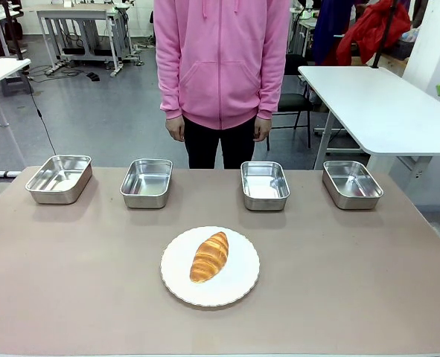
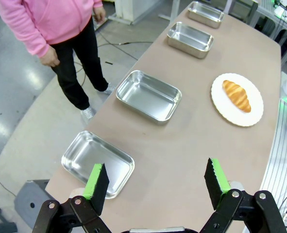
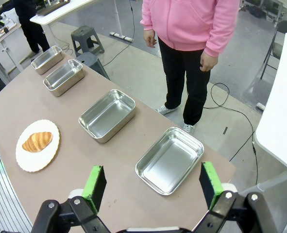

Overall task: Place the bread in the container.
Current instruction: Place the Butter Roll into the Airtight Container indicated by the human.

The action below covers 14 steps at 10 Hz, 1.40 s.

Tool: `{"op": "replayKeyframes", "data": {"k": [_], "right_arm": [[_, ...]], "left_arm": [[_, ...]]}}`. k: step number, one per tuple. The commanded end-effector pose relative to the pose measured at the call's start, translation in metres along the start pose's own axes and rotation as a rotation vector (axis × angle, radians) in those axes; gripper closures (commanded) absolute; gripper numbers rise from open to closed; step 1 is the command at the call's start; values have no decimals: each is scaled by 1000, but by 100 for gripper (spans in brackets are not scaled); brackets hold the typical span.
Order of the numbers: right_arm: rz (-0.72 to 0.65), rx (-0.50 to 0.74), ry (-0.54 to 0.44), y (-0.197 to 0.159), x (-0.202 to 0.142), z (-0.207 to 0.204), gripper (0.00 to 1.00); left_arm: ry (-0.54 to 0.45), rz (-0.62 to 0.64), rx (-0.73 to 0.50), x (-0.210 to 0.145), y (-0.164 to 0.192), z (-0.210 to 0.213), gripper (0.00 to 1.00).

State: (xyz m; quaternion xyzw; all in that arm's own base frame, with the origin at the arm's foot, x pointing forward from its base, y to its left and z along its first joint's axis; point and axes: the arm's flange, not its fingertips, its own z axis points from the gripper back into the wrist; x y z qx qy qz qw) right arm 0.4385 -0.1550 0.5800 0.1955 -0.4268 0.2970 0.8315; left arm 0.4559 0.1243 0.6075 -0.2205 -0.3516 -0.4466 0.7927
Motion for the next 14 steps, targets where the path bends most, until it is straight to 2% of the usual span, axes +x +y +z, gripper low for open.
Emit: {"op": "replayKeyframes", "data": {"k": [1,14], "right_arm": [[8,5,-23,-1,2,-1,0],[8,5,-23,-1,2,-1,0]], "left_arm": [[-8,-5,-4,1,-1,1,0],[-8,-5,-4,1,-1,1,0]]}}
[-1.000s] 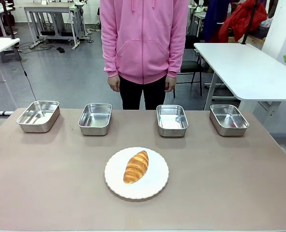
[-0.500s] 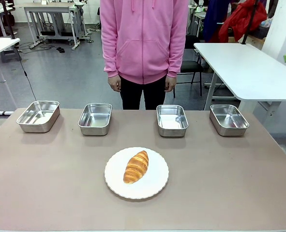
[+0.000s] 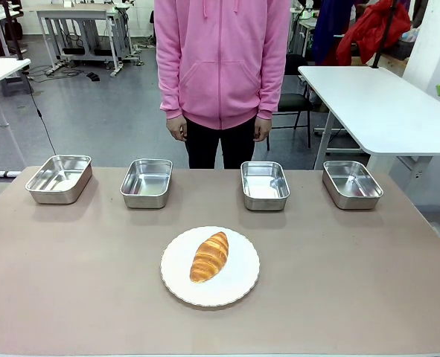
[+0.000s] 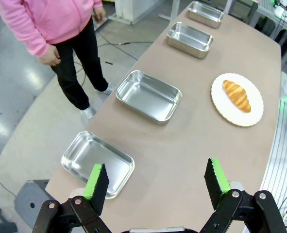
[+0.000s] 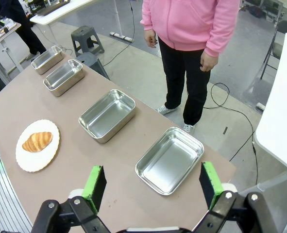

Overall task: Place the bread in the container.
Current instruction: Place the Butter Roll into the Airtight Container indicated by the human.

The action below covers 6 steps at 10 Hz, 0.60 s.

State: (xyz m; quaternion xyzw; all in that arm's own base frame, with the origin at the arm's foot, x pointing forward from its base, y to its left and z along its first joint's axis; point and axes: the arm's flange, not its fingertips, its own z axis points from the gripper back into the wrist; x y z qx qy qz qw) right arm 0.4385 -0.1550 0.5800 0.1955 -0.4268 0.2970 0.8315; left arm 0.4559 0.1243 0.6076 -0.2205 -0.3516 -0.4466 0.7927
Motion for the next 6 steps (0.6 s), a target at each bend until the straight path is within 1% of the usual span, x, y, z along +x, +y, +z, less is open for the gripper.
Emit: {"op": "replayKeyframes", "data": {"k": [1,6], "right_arm": [[8,5,-23,-1,2,-1,0],[8,5,-23,-1,2,-1,0]], "left_arm": [[-8,-5,-4,1,-1,1,0],[-8,-5,-4,1,-1,1,0]]}}
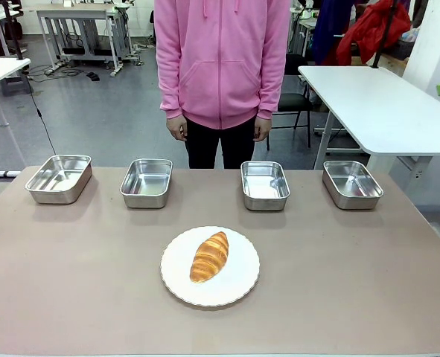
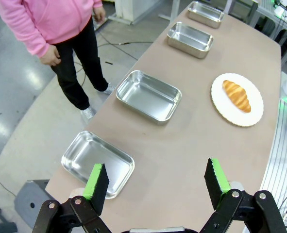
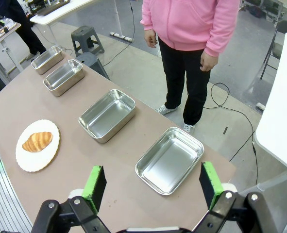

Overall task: Place the bread in the container.
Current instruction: Place the Butter Roll into the Airtight Container indicated by the human.

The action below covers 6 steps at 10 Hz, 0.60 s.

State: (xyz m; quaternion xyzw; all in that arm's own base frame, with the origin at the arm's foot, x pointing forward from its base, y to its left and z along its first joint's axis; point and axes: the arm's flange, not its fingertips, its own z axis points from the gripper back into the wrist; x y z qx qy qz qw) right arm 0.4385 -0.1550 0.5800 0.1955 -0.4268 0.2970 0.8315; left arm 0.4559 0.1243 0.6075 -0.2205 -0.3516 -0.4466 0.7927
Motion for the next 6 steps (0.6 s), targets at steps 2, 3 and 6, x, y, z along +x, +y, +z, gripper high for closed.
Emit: {"op": "replayKeyframes", "data": {"k": [2,3,6], "right_arm": [[8,5,-23,-1,2,-1,0],[8,5,-23,-1,2,-1,0],[8,5,-23,-1,2,-1,0]], "left_arm": [[-8,-5,-4,1,-1,1,0],[-8,-5,-4,1,-1,1,0],[-8,-5,-4,1,-1,1,0]]}}
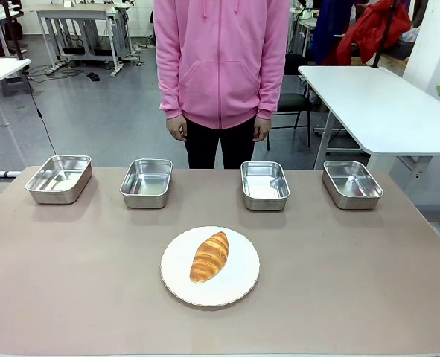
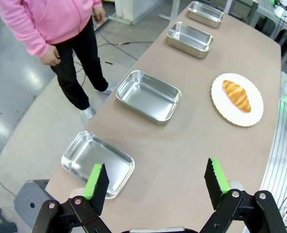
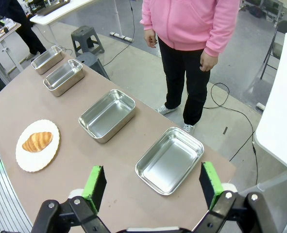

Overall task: Place the bread in the container.
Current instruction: Place the Butter Roll into the Airtight Container indicated by the human.

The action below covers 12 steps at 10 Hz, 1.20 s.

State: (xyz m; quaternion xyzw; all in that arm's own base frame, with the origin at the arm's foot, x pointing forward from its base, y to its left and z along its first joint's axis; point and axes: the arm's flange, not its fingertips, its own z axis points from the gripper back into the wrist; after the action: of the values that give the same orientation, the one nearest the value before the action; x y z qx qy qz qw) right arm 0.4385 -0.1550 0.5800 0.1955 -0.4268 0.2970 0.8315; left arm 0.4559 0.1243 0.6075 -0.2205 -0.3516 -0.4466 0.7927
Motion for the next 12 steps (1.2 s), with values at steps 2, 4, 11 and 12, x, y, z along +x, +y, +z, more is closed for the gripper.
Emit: {"op": "replayKeyframes", "data": {"k": [2,4,11,12], "right_arm": [[8,5,-23,-1,2,-1,0],[8,5,-23,-1,2,-1,0],[8,5,-23,-1,2,-1,0],[8,5,-23,-1,2,-1,0]], "left_arm": [[-8,-5,-4,1,-1,1,0],[-8,-5,-4,1,-1,1,0],[-8,-5,-4,1,-1,1,0],[-8,-5,-4,1,-1,1,0]]}}
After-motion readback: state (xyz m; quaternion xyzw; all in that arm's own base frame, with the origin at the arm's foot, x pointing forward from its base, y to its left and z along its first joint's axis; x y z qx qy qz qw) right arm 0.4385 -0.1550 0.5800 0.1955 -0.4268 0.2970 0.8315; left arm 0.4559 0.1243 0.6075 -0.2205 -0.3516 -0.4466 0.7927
